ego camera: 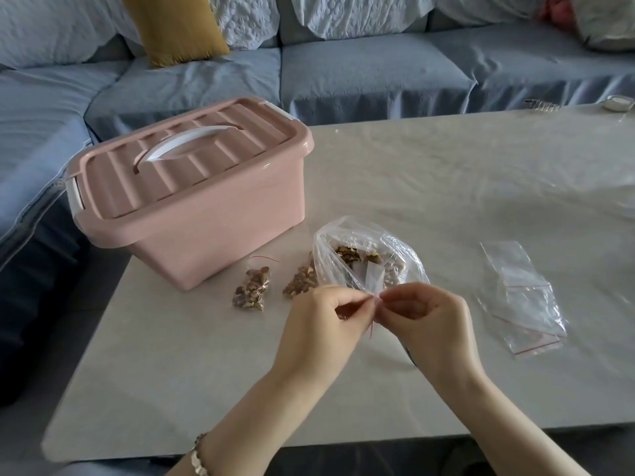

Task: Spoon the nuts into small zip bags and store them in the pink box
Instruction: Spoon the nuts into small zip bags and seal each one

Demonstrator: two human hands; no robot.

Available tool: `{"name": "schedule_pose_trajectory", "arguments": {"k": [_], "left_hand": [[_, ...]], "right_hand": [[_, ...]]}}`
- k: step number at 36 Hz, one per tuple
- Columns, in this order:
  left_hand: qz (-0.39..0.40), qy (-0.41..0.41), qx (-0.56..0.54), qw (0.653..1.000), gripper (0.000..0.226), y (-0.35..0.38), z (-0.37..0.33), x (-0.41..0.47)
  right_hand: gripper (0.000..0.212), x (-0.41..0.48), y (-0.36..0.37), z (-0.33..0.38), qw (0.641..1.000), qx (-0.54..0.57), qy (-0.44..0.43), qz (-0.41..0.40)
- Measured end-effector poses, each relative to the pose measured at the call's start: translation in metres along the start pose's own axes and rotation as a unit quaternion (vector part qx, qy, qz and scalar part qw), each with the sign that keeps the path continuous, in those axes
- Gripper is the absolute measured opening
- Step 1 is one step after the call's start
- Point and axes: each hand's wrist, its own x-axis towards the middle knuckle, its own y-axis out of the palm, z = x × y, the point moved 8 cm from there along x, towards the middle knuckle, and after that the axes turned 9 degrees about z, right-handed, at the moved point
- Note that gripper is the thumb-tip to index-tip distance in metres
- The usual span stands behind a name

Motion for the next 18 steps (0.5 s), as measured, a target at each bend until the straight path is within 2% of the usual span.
{"name": "schedule_pose_trajectory", "arguments": {"k": [2,7,13,18], "left_hand": [[0.009,-0.023,-0.016,1.000,0.010,0.000,0.003,0.001],[0.026,-0.100,-0.085,0.991,0.022,-0.003,0.011,0.002],[0.029,-0.137,-0.132,0.981,0.015,-0.004,0.016,0.004],[0.021,-0.179,-0.214,0.960,0.013,-0.004,0.023,0.006]], "right_hand": [[0.015,0.000,0.001,0.001,1.000,-0.011,-0.008,0.007],[0.014,0.001,0.005,0.006,0.999,-0.020,-0.027,0.029],[0.018,0.008,0.009,0.016,0.997,-0.008,-0.039,0.060],[0.021,0.011,0.017,0.022,0.994,0.016,-0.036,0.099]]}}
